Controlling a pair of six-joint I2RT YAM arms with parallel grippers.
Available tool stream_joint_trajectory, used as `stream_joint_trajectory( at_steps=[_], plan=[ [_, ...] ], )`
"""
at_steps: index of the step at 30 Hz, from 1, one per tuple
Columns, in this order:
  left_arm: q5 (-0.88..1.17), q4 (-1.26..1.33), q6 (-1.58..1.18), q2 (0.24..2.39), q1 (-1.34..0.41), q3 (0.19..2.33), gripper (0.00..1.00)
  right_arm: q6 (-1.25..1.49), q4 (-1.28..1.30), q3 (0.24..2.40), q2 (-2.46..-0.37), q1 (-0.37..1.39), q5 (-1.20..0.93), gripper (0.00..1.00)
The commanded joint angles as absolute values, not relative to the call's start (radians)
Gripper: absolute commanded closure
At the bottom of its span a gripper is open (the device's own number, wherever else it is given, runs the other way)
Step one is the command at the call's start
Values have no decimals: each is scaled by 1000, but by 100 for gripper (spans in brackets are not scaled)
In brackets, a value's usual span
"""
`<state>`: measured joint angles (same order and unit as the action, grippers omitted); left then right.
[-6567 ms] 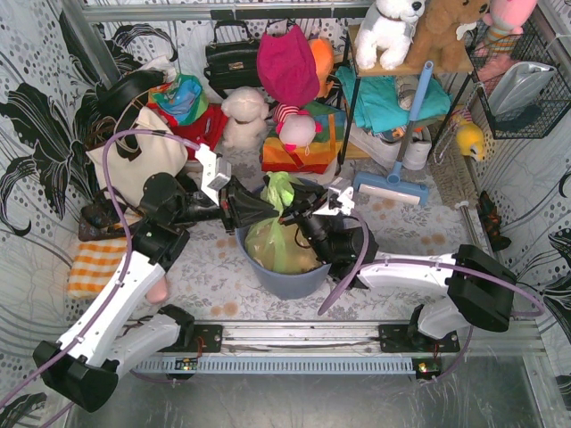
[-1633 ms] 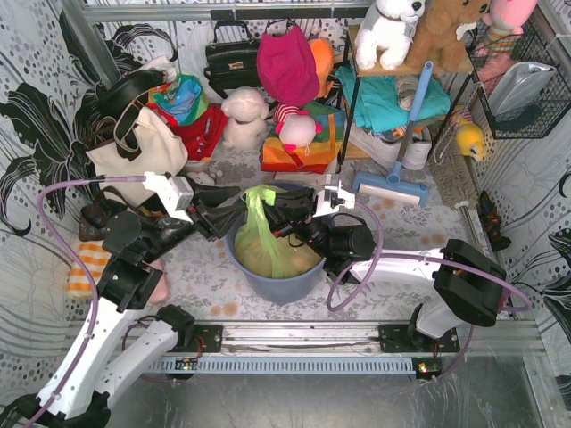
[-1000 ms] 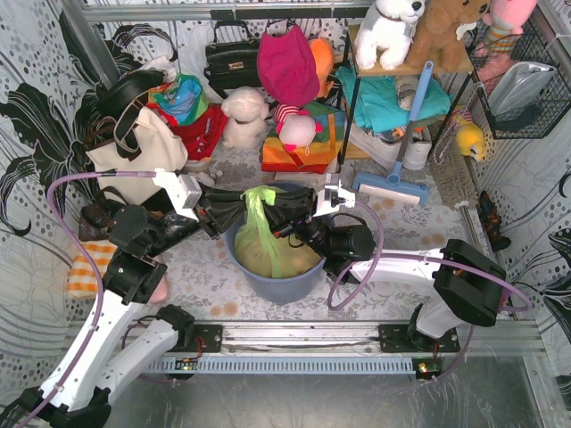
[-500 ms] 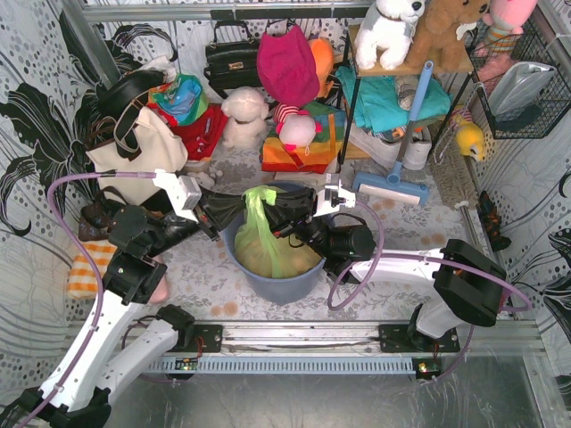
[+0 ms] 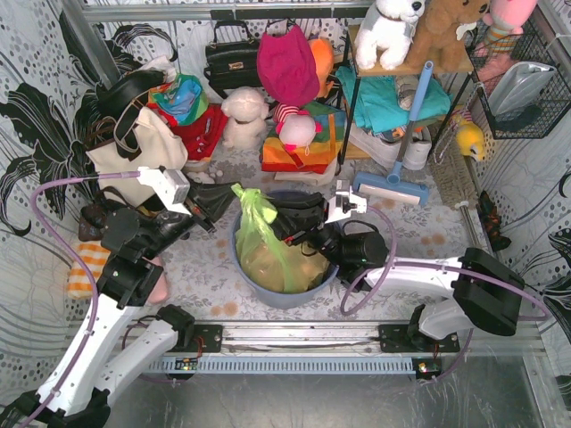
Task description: Tie the trash bag
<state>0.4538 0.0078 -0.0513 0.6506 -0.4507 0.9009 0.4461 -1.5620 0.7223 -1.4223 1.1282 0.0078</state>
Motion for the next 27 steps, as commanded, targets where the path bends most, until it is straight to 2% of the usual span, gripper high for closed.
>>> stream_joint_trajectory(
  at_steps=[1, 9, 18, 20, 24, 27],
  plan=[
    [382, 59, -53, 648, -450, 941, 100, 480, -1505, 668, -1352, 1130, 39, 78],
    [398, 74, -66, 661, -449, 954, 100, 487, -1298, 634, -1192, 1130, 97, 76],
    [374, 50, -67, 668, -450, 952, 100, 478, -754, 829, -1057, 1129, 173, 71],
    [375, 44, -68, 668, -449, 958, 100, 499, -618, 907, -1061, 1129, 173, 67],
    [382, 32, -67, 671, -449, 970, 100, 594, -337, 1099, -1106, 1130, 127, 53],
    [378, 25, -64, 671, -449, 979, 100, 690, -218, 1197, -1128, 1130, 79, 47]
  ],
)
